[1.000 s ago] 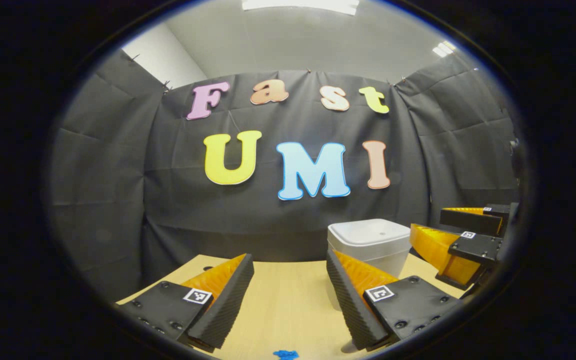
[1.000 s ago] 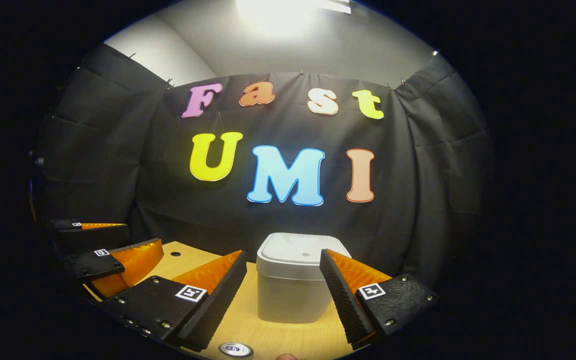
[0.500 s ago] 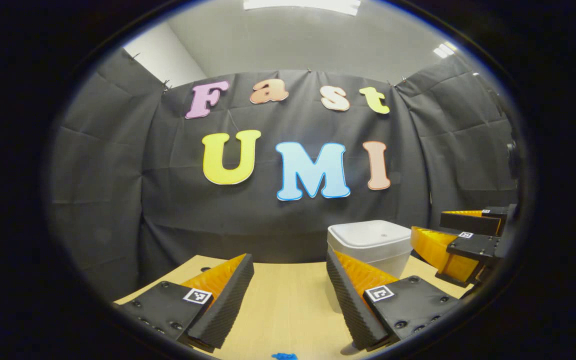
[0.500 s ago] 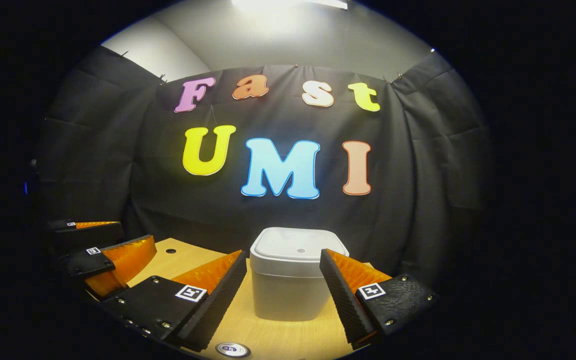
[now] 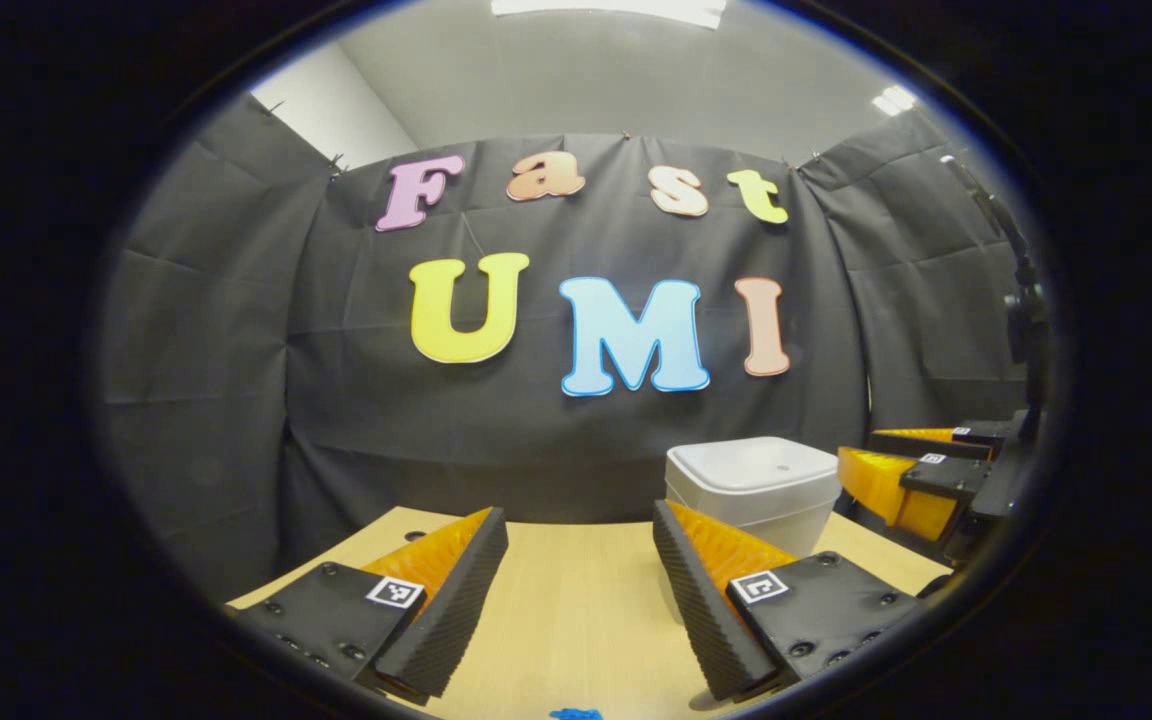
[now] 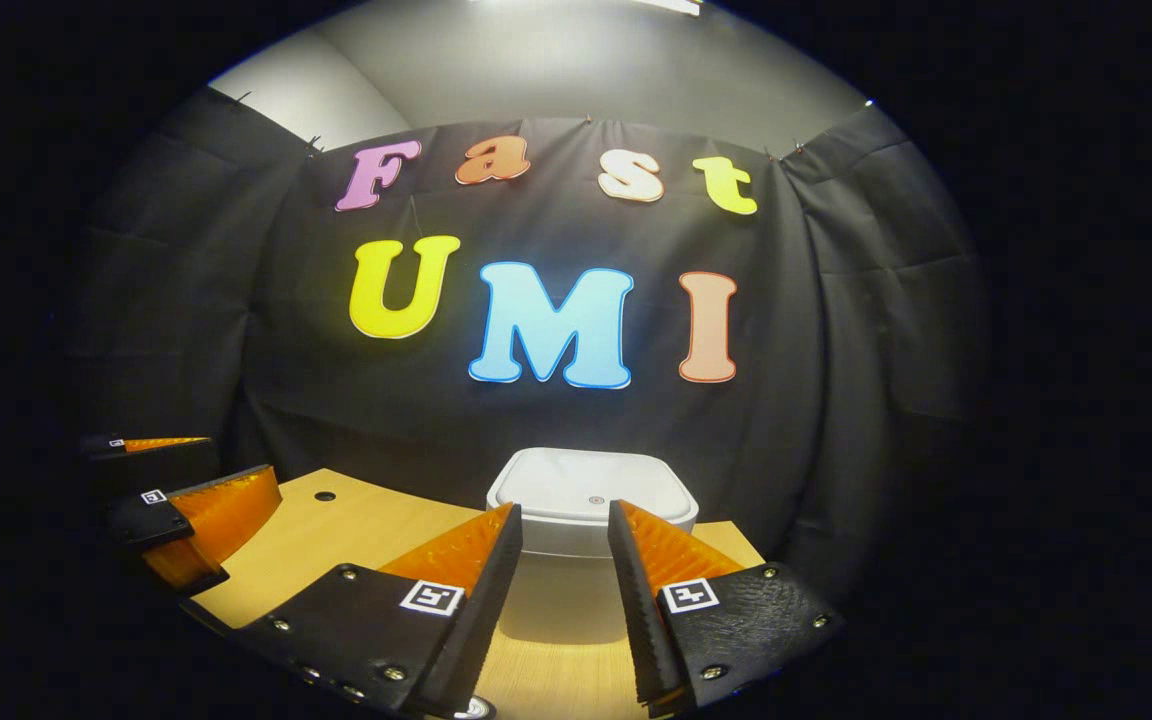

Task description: Press the lid of the desktop garbage bin to open it, pick up the crumpled paper on the desktop and throw it into the bin, then pick up the pop can on the desktop and drop it into the bin, and finally close the garbage bin lid.

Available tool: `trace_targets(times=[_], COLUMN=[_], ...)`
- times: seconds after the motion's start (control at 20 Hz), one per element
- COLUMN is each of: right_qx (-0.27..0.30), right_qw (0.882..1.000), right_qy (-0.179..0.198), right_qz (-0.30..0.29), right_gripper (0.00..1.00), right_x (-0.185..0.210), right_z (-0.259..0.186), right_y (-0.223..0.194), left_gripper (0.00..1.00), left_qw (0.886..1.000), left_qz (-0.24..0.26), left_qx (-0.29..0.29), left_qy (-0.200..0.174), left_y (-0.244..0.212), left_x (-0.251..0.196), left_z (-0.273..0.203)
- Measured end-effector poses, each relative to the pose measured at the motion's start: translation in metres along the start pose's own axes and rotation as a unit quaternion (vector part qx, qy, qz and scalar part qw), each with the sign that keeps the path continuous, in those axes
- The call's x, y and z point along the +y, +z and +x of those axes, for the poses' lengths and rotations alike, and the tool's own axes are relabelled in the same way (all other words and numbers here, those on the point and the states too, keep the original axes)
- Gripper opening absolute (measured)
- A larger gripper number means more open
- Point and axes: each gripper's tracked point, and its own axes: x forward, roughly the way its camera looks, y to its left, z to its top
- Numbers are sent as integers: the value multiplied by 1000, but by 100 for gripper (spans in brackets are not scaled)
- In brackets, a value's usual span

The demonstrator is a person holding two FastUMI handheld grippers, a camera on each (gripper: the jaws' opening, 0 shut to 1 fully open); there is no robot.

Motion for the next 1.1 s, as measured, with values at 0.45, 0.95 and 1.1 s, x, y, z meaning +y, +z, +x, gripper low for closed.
trace_targets(times=[0.45, 0.95, 1.1], right_qx=[4, -9, -1], right_qw=[1000, 1000, 1000], right_qy=[18, -6, -4], right_qz=[-12, -6, 15], right_gripper=[37, 1, 4], right_x=[14, -3, -3], right_z=[4, 9, 17], right_y=[-7, -6, -5], left_gripper=[96, 96, 96], left_qw=[1000, 1000, 1000], left_qz=[1, 7, 8], left_qx=[5, 4, 2], left_qy=[-6, -9, -10], left_y=[-2, -2, -1], left_x=[1, -1, -2], left_z=[2, 0, 0])
